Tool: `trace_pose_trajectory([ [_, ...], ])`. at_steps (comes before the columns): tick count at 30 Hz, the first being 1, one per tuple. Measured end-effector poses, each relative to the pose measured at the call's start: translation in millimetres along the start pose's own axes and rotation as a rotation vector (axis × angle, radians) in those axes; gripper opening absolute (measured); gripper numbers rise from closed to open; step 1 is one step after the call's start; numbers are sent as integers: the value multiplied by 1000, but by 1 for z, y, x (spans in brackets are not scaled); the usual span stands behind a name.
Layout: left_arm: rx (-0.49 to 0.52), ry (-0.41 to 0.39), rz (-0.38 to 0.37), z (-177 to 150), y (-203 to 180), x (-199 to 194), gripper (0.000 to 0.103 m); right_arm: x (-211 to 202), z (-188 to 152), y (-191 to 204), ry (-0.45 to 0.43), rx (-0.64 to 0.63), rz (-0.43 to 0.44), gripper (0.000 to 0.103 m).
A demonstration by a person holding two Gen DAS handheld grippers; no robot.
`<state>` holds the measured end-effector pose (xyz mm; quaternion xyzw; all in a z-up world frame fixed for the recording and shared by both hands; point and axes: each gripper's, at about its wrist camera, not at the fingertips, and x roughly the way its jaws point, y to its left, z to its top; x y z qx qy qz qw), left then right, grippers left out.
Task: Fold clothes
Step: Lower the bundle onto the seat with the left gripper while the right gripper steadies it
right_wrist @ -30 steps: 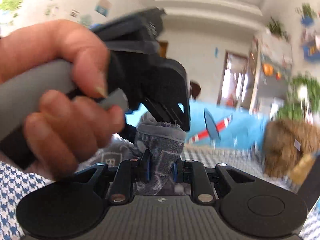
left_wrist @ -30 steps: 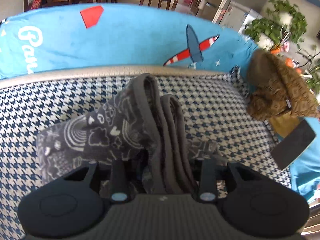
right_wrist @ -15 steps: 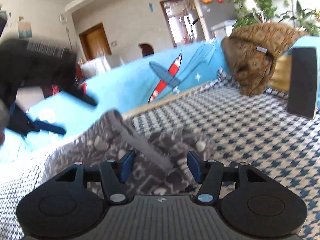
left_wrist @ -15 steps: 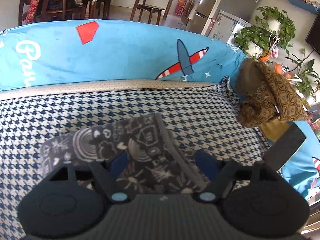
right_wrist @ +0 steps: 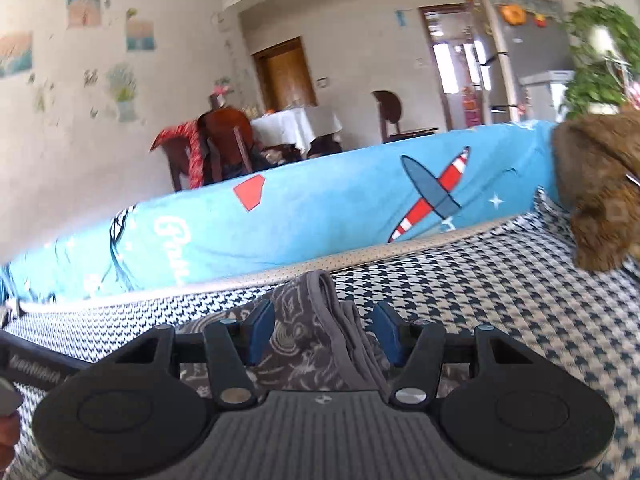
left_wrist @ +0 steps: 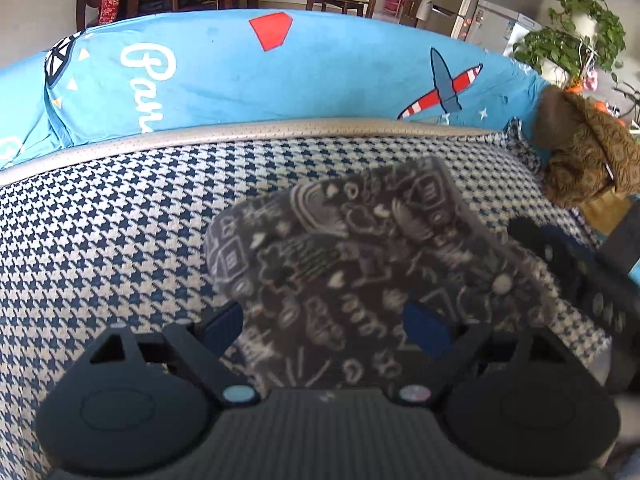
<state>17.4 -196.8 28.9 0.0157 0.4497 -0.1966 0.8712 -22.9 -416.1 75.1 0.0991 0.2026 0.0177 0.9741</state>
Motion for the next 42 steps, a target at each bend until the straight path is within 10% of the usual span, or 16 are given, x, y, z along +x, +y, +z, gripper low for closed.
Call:
trace_pose_trajectory([
  [14, -31, -21, -28, -26, 27, 28, 92, 79, -2, -20, 208, 160, 46, 65],
  [17, -32, -20, -32, -29, 29, 31, 96, 85, -7, -24, 212, 185, 13, 32],
  [22, -24, -22, -38, -34, 30, 34, 98, 90, -12, -32, 181, 227, -26, 15],
  [33, -3, 7, -45, -38, 30, 38, 103, 113, -20, -38, 230, 233, -137, 25],
  [42, 39, -28, -11, -39, 23, 32, 103, 56, 7, -39, 138, 197, -24, 34],
])
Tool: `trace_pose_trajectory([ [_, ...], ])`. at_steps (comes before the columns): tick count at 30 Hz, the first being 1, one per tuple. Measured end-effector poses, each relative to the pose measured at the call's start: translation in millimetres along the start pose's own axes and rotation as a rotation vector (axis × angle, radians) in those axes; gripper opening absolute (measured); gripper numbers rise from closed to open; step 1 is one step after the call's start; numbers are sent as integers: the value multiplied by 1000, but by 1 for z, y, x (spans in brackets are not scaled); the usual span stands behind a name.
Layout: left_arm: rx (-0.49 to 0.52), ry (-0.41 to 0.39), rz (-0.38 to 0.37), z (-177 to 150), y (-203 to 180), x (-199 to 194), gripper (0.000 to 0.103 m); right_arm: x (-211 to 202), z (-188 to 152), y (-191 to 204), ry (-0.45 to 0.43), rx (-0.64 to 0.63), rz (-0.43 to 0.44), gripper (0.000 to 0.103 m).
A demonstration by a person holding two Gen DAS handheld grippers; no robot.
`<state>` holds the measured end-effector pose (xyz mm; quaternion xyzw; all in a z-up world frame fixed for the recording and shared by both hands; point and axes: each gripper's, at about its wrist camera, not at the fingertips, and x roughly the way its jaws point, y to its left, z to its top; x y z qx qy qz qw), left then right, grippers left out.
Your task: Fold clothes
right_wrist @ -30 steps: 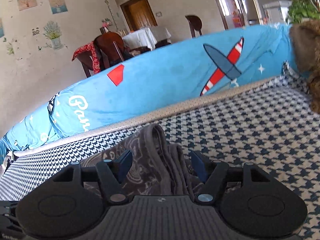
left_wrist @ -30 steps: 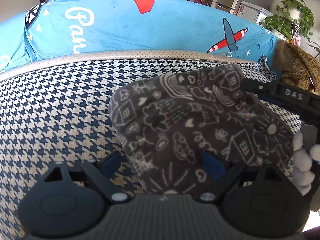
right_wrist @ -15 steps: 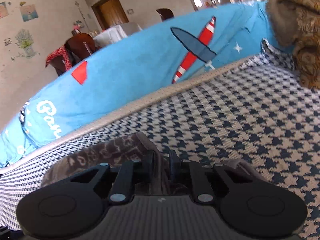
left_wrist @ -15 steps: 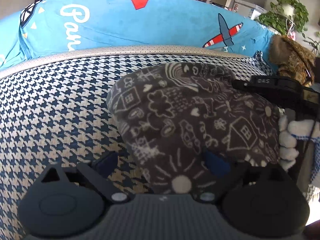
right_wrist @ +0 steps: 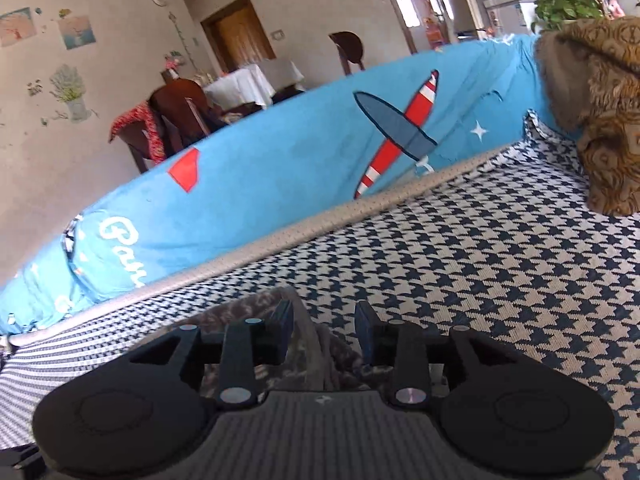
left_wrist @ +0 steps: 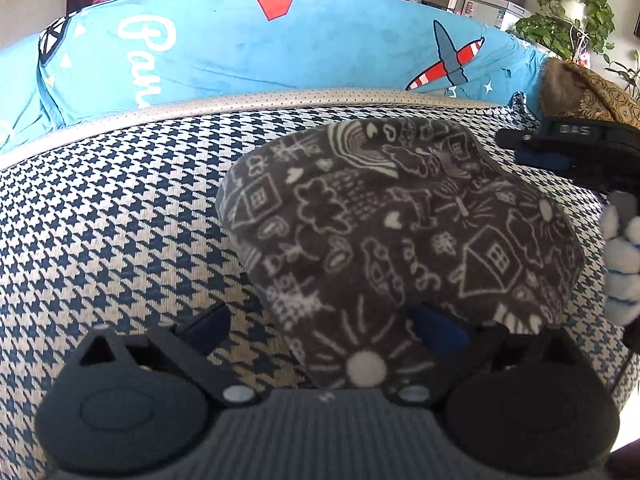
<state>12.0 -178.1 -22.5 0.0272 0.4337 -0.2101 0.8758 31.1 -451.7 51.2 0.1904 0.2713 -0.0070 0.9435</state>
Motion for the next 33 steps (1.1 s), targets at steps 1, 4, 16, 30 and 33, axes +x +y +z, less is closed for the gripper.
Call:
trace_pose_trajectory([
  [1, -7, -2, -2, 0, 0, -1, 103, -7, 0, 0, -5, 2, 18, 34],
  [4, -26, -12, -15, 0, 2, -5, 103, -22, -2, 3, -16, 5, 76, 40],
  [16, -25, 8, -27, -4, -4, -4, 103, 4, -36, 18, 82, -21, 117, 44],
  [30, -87, 65, -32, -7, -2, 15, 103, 23, -50, 20, 86, -131, 5, 30],
  [33, -80, 62, -13, -7, -4, 12, 103, 13, -45, 26, 80, -88, 1, 33],
])
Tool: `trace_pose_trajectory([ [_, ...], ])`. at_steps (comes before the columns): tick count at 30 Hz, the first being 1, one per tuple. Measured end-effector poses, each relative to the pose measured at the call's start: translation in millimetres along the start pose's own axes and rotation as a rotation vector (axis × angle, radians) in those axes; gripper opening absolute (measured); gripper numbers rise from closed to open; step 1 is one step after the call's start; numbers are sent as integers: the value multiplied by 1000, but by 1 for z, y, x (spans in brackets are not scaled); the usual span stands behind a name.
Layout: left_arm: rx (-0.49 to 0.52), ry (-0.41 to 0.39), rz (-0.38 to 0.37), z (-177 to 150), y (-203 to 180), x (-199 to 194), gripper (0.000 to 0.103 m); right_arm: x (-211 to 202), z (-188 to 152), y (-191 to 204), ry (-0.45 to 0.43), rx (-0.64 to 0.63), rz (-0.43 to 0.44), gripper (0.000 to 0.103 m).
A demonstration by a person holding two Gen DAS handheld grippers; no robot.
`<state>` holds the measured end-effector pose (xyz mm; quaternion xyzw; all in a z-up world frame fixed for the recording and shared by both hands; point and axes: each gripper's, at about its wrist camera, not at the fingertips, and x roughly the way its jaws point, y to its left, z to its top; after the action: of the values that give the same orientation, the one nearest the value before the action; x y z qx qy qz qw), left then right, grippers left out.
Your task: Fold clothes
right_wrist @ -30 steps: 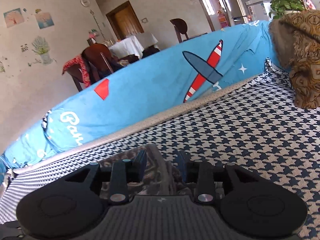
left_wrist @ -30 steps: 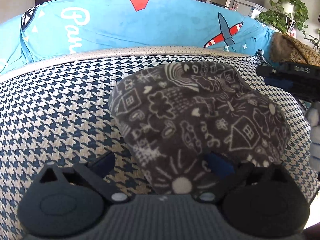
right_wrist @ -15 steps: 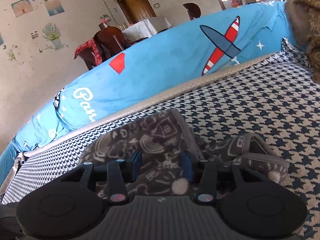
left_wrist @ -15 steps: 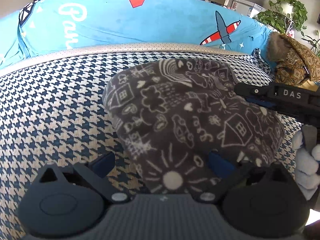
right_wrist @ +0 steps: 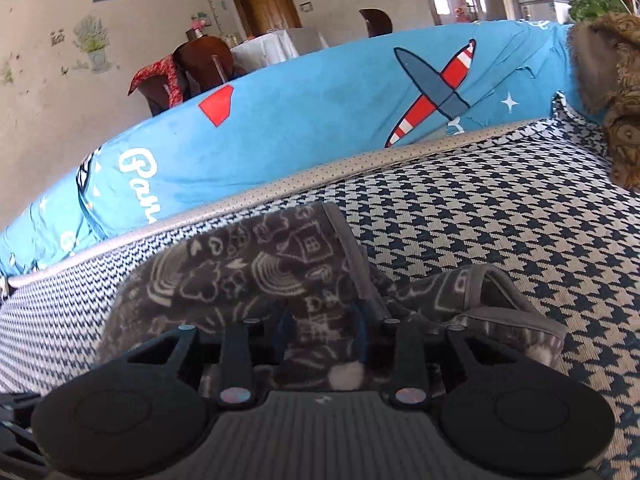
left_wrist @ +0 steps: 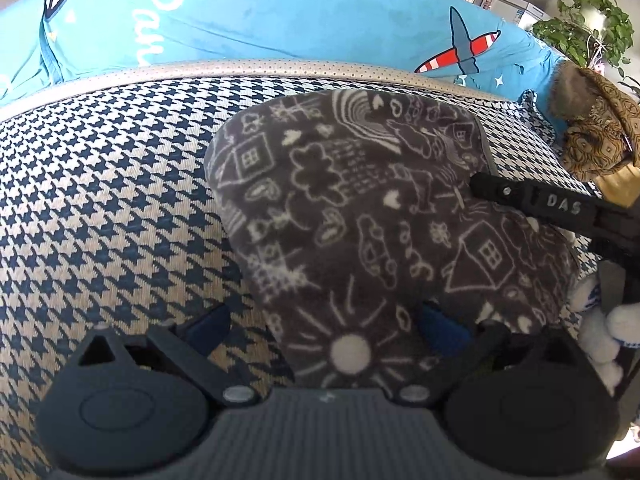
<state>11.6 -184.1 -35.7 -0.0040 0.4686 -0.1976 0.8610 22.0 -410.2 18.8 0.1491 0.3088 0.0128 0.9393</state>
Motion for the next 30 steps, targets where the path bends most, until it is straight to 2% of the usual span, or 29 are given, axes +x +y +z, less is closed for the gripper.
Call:
trace_pose_trajectory([
  [7, 37, -28, 29, -5, -5, -18, 103, -46, -6, 15, -35, 48, 49, 38],
  [13, 59, -48, 31, -10, -13, -33, 103, -69, -26, 18, -33, 99, 17, 40],
  [18, 84, -52, 48, -14, -18, -35, 103, -65, -35, 19, -6, 95, -17, 43],
  [30, 100, -25, 75, -23, -22, -20, 103, -46, -43, 13, 48, 150, -32, 47],
])
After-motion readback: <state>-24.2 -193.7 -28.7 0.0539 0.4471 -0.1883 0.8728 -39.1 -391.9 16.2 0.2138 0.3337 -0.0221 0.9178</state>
